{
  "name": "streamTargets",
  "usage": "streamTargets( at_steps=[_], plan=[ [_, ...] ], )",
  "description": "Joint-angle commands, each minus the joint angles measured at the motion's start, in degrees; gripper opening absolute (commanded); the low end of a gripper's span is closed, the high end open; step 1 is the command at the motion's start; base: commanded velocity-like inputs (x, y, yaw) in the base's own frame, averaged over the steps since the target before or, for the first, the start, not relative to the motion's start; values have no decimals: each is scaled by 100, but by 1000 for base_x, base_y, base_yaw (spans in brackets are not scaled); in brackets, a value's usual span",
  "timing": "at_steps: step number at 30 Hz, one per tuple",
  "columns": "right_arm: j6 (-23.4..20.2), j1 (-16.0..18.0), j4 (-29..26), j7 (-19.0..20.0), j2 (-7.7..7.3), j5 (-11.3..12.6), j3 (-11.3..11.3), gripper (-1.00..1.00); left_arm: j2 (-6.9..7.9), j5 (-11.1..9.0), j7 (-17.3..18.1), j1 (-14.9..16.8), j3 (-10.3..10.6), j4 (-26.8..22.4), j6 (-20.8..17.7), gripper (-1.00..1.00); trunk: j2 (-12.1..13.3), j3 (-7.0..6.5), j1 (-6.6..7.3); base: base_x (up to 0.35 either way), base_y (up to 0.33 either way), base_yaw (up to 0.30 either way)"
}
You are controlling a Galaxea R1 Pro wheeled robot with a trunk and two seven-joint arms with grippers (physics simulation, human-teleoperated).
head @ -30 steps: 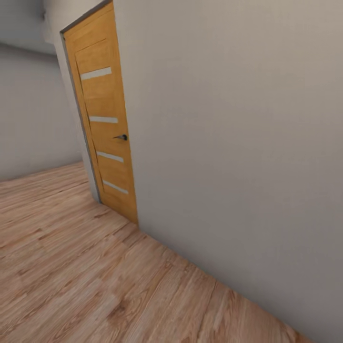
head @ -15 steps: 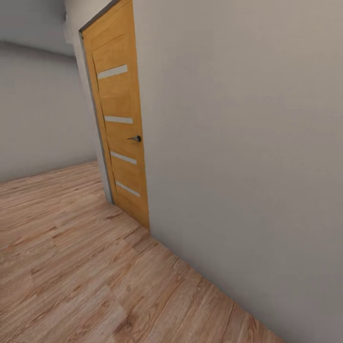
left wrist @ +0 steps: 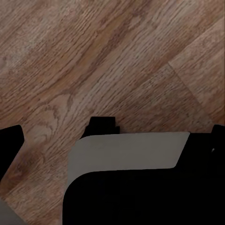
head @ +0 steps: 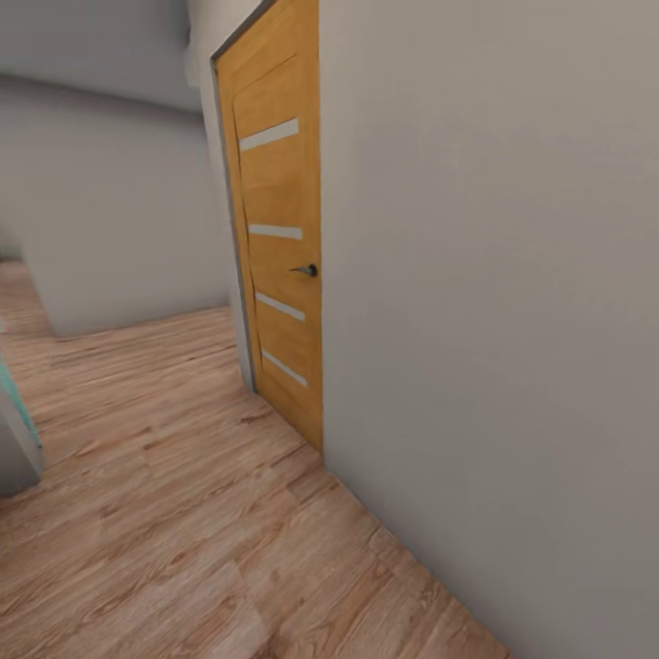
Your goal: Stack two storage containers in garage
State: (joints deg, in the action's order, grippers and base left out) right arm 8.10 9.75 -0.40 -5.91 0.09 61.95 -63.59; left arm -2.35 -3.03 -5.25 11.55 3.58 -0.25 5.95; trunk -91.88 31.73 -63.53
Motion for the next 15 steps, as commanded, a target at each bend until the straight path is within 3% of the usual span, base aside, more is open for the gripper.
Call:
streamTargets(
  at_steps=[1,15],
  plan=[
    [14,1,-4,-24,0,45,-48,100,-2,-31,-20,5,39,8,20,100,-2,6,-3,323,0,297],
    [16,1,-4,-24,0,45,-48,100,6,-31,-20,5,37,8,20,100,-2,6,-3,323,0,297]
  ],
)
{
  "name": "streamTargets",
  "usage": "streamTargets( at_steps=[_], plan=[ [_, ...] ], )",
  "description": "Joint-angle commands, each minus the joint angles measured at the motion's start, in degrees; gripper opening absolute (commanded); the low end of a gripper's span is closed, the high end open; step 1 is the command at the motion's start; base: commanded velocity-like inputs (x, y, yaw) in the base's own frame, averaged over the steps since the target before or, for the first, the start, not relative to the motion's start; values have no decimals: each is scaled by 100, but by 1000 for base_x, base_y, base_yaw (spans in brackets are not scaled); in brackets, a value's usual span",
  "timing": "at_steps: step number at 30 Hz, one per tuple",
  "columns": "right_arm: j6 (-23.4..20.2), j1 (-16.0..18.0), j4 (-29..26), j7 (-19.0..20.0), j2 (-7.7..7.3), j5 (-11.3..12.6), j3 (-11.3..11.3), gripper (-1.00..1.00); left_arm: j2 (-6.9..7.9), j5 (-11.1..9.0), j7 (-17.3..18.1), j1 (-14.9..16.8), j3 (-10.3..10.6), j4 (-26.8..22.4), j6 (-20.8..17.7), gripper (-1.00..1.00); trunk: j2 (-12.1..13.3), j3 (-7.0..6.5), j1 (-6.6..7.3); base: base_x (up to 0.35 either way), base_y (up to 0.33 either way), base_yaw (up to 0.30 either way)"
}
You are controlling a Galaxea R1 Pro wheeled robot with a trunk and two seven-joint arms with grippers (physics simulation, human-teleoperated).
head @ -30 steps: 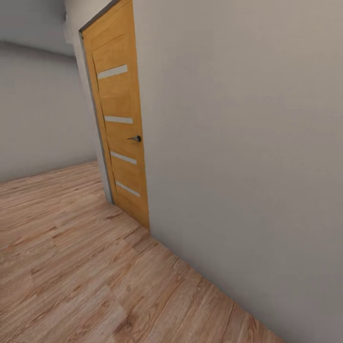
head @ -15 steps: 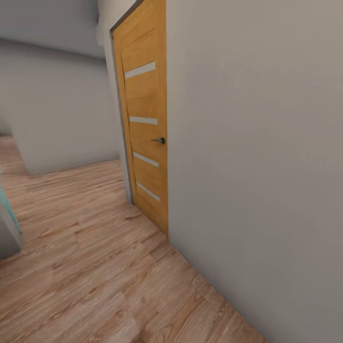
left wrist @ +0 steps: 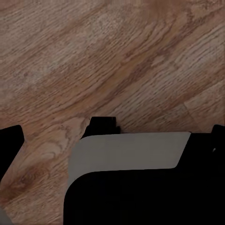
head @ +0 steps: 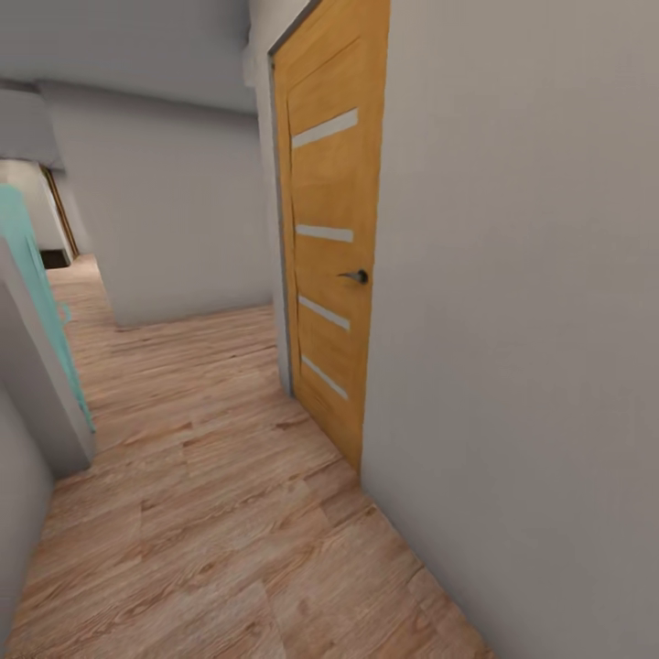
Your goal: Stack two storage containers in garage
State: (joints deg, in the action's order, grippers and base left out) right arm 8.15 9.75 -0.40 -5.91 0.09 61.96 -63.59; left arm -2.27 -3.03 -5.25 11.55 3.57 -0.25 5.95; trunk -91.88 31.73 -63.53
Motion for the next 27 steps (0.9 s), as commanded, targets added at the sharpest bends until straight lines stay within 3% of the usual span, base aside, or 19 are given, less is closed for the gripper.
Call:
streamTargets(
  at_steps=[1,27],
  plan=[
    [11,1,-4,-24,0,45,-48,100,-2,-31,-20,5,39,8,20,100,-2,6,-3,323,0,298],
    [11,1,-4,-24,0,39,-48,100,-2,-31,-20,5,39,8,20,100,-2,6,-3,318,0,298]
  ],
)
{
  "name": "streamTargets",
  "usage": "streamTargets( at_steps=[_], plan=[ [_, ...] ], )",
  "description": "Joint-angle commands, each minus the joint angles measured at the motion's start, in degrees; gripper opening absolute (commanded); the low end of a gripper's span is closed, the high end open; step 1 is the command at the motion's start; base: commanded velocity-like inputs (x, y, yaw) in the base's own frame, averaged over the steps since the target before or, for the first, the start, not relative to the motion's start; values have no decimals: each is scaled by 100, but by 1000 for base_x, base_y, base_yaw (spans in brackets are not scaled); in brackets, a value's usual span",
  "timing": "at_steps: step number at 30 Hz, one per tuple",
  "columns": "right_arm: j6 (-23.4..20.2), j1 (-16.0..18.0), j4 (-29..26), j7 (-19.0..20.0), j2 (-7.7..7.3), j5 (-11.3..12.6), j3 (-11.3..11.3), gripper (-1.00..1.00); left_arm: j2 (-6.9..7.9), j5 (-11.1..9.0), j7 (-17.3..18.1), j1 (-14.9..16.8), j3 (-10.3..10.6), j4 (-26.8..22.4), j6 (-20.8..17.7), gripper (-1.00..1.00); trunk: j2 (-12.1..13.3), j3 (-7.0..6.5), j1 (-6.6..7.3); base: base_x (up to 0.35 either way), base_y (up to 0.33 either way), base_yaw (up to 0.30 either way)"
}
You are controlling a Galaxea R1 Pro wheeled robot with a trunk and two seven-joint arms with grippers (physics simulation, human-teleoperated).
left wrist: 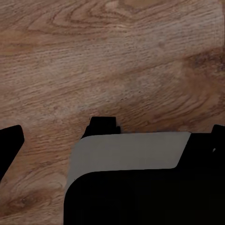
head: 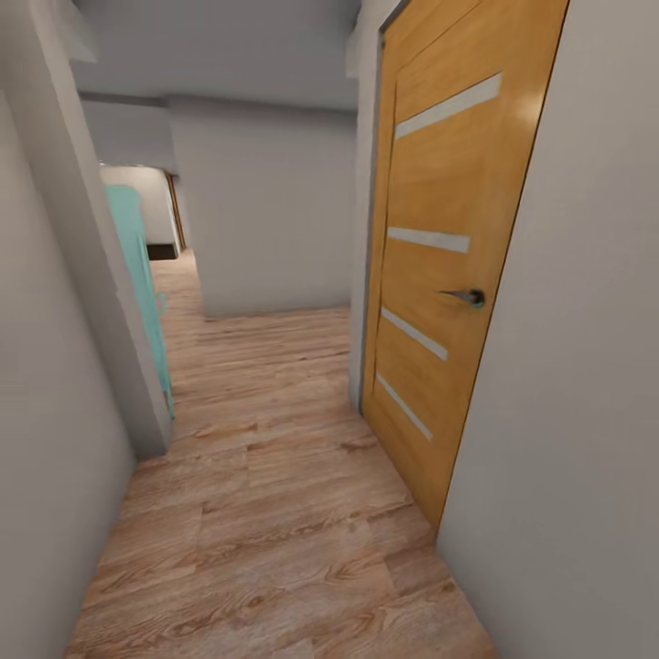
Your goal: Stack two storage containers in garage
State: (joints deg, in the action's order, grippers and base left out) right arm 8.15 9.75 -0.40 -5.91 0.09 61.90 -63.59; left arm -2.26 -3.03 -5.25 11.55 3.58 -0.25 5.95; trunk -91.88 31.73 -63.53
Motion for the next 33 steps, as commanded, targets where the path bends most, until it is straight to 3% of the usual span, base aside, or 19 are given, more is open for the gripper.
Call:
streamTargets(
  at_steps=[1,24,33],
  plan=[
    [11,1,-4,-24,0,45,-48,100,-2,-32,-20,5,38,8,20,100,-2,6,-3,313,0,298],
    [10,1,-4,-24,0,42,-48,100,-2,-31,-20,6,38,8,20,100,-2,6,-3,314,0,296],
    [11,1,-4,-20,0,42,-48,100,-2,-31,-20,5,39,8,-3,100,-2,6,-3,320,0,39]
  ],
)
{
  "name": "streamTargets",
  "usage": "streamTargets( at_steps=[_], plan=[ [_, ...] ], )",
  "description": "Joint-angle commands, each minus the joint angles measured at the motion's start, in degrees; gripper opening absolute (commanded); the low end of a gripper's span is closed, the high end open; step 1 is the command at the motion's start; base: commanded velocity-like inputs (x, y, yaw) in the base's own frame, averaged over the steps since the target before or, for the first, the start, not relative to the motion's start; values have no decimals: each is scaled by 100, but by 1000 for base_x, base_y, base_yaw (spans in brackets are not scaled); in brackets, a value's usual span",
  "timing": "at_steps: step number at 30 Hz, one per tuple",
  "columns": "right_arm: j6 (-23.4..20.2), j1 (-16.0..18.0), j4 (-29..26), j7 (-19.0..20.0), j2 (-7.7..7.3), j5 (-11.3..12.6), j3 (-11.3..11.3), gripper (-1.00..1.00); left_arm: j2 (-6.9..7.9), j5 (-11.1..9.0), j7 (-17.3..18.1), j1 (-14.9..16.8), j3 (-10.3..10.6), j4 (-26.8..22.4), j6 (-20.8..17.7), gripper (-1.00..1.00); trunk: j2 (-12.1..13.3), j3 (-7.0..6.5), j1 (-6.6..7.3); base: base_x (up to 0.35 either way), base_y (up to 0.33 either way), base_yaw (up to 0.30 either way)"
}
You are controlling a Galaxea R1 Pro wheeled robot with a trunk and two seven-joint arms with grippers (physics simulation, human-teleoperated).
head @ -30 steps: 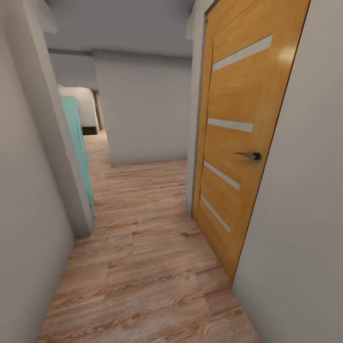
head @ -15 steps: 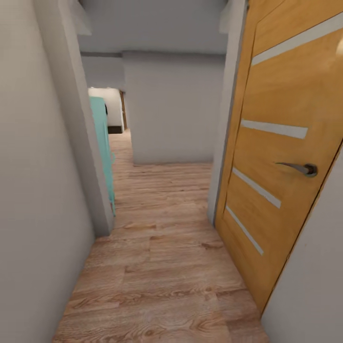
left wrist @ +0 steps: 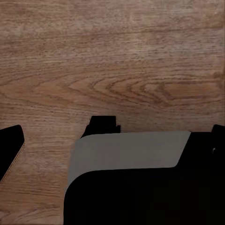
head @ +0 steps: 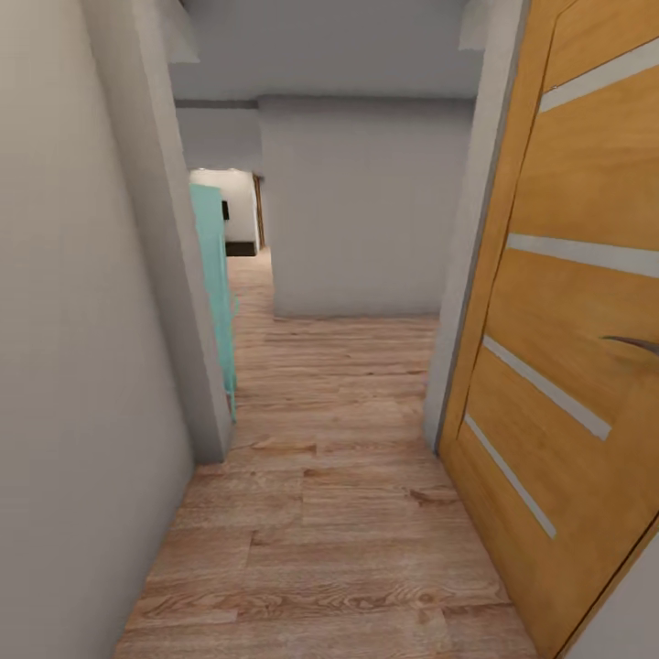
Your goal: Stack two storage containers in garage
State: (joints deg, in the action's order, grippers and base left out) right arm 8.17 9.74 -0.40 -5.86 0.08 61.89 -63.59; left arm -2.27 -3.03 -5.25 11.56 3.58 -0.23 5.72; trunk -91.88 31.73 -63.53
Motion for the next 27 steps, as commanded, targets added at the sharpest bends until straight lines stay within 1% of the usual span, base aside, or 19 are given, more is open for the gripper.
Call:
streamTargets(
  at_steps=[1,27],
  plan=[
    [7,2,-4,-25,0,43,-48,100,-2,-31,-20,4,38,6,19,100,-2,6,-3,320,0,3],
    [0,2,-4,-25,0,50,-48,100,-2,-31,-20,4,37,6,19,100,-2,6,-3,320,0,4]
  ],
)
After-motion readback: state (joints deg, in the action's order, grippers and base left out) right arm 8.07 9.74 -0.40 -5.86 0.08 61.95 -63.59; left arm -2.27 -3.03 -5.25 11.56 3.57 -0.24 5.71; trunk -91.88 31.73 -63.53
